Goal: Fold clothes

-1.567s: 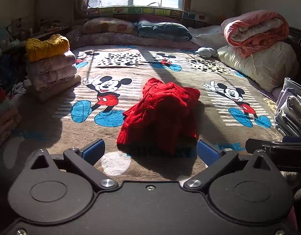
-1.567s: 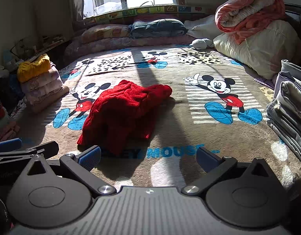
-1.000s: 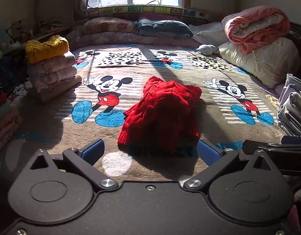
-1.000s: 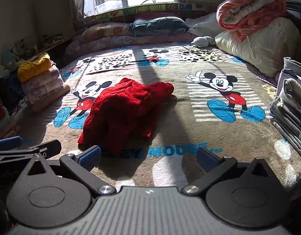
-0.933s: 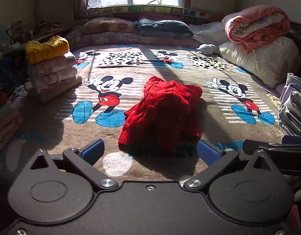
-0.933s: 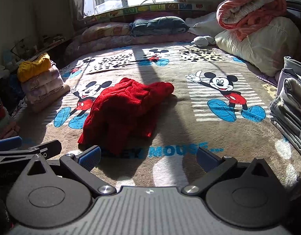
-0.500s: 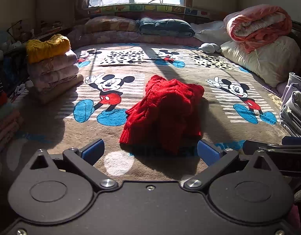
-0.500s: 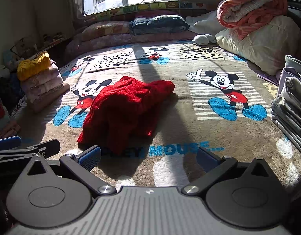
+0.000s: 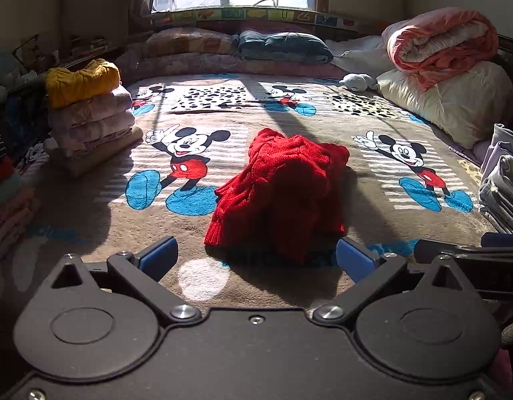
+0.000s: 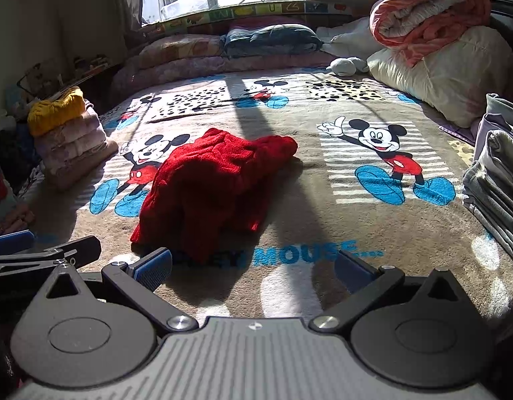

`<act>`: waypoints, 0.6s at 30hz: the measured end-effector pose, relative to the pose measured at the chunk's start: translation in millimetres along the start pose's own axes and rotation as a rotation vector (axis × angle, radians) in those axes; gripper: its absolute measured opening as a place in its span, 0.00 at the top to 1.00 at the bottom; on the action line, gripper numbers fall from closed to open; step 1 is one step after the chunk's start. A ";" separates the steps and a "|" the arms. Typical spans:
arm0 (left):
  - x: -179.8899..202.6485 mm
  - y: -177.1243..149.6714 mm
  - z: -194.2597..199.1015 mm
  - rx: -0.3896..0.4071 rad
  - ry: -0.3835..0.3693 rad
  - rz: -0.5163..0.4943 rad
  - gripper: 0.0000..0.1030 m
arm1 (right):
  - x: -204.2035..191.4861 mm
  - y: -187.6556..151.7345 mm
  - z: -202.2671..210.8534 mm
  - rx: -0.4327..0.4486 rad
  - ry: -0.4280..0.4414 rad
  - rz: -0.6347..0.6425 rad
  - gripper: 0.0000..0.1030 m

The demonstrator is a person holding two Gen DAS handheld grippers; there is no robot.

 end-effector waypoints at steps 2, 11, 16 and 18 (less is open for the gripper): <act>0.8 -0.5 -0.9 -0.002 -0.001 -0.001 0.01 | 0.1 -0.1 -0.5 -0.001 0.000 0.000 0.00; 0.3 0.1 -3.5 -0.002 -0.001 -0.002 0.01 | -0.2 0.8 -2.9 -0.006 0.001 0.001 0.00; 0.3 0.8 -6.3 -0.004 -0.001 -0.003 0.01 | -0.2 1.8 -5.3 -0.008 0.001 0.001 0.00; 1.0 0.2 -7.1 -0.005 -0.001 -0.003 0.01 | -0.2 1.9 -6.4 -0.009 0.001 0.001 0.00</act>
Point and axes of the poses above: each gripper's, at about its wrist camera, not at the fingertips, and z roughly against the way its jaws point, x to its right, y to its top, the point moved 3 cm from there along -z, roughly the way its jaws point, and after that the axes turned 7 degrees about x, right-handed, at the moved point
